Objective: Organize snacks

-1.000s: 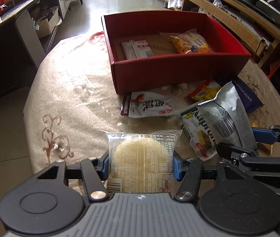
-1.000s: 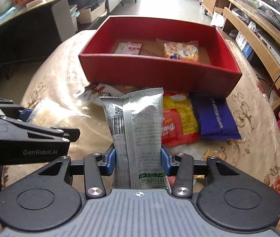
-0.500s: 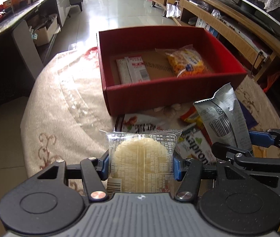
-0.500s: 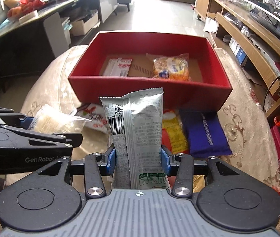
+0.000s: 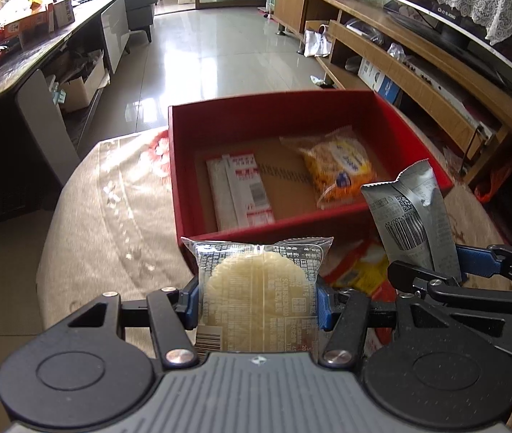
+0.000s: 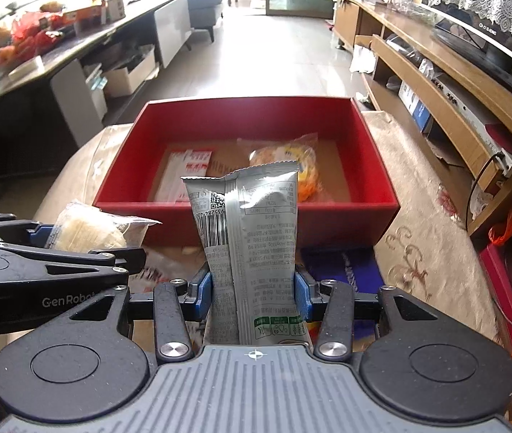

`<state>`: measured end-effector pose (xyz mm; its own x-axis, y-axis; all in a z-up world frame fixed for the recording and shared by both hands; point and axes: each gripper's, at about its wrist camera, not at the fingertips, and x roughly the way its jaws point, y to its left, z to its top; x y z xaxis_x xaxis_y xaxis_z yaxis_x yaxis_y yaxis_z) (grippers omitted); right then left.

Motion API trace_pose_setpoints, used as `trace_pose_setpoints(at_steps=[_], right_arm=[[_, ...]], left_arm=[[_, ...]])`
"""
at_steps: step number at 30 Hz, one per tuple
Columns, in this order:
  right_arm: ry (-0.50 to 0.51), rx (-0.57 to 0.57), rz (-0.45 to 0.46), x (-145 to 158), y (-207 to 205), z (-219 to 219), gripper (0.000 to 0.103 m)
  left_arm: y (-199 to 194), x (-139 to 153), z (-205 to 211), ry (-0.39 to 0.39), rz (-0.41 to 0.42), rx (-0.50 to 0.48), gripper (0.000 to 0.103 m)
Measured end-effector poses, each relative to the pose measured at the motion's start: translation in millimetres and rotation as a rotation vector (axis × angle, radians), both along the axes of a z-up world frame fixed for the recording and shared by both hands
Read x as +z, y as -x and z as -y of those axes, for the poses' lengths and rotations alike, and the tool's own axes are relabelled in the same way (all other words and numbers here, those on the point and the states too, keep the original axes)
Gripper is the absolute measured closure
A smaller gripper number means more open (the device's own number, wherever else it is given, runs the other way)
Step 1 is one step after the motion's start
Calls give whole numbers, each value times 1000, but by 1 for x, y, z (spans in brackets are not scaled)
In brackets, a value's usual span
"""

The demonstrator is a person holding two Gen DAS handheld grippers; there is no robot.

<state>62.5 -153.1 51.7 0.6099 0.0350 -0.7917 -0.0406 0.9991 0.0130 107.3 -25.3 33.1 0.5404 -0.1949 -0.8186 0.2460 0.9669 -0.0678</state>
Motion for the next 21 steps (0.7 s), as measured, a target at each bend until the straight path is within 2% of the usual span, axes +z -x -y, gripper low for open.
trace_pose_setpoints(at_steps=[14,21], right_arm=[[-16,-21,58,13,-51,10,50],[-13,-12,59,6,-80,16,50]], left_arm=[[-56,14,8,22,53,59,51],[-88,5,16,7,49,86,52]])
